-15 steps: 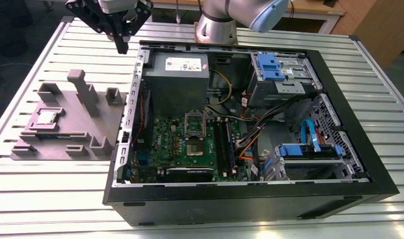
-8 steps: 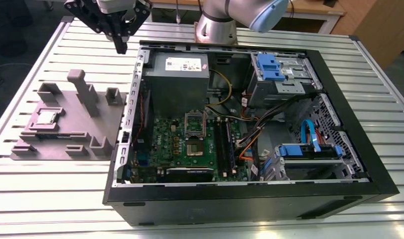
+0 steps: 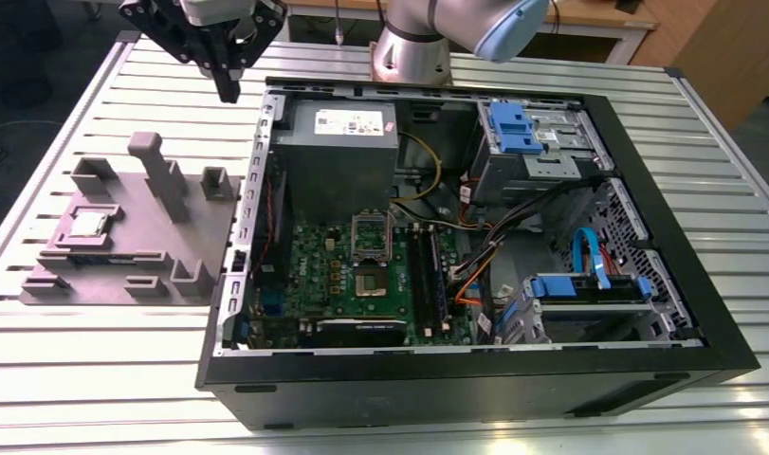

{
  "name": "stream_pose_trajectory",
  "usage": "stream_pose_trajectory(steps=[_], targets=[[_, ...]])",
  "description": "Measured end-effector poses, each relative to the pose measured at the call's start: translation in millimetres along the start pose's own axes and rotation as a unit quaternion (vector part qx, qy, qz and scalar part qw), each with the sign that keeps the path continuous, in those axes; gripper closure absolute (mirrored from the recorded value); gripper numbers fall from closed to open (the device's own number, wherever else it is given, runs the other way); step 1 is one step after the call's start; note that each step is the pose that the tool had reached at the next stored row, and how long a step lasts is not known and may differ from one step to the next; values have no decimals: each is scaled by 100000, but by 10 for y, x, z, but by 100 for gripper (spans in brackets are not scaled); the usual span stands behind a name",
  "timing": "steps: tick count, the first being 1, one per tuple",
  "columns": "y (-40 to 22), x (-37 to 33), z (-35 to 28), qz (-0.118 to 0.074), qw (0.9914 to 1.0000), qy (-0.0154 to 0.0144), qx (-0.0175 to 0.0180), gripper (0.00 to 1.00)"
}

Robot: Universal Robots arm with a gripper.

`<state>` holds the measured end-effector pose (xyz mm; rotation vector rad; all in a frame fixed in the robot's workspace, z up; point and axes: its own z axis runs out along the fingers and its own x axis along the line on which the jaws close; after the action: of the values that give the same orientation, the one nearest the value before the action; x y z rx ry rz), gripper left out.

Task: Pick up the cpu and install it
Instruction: 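Reach for the cpu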

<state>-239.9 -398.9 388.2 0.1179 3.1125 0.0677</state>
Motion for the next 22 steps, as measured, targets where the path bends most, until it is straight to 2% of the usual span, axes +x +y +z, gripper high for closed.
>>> stream_pose_trajectory(steps=[10,22], targets=[[-1,16,0,1,100000,2,4,89],[-7,92,-1,3,100000,1,0,89]])
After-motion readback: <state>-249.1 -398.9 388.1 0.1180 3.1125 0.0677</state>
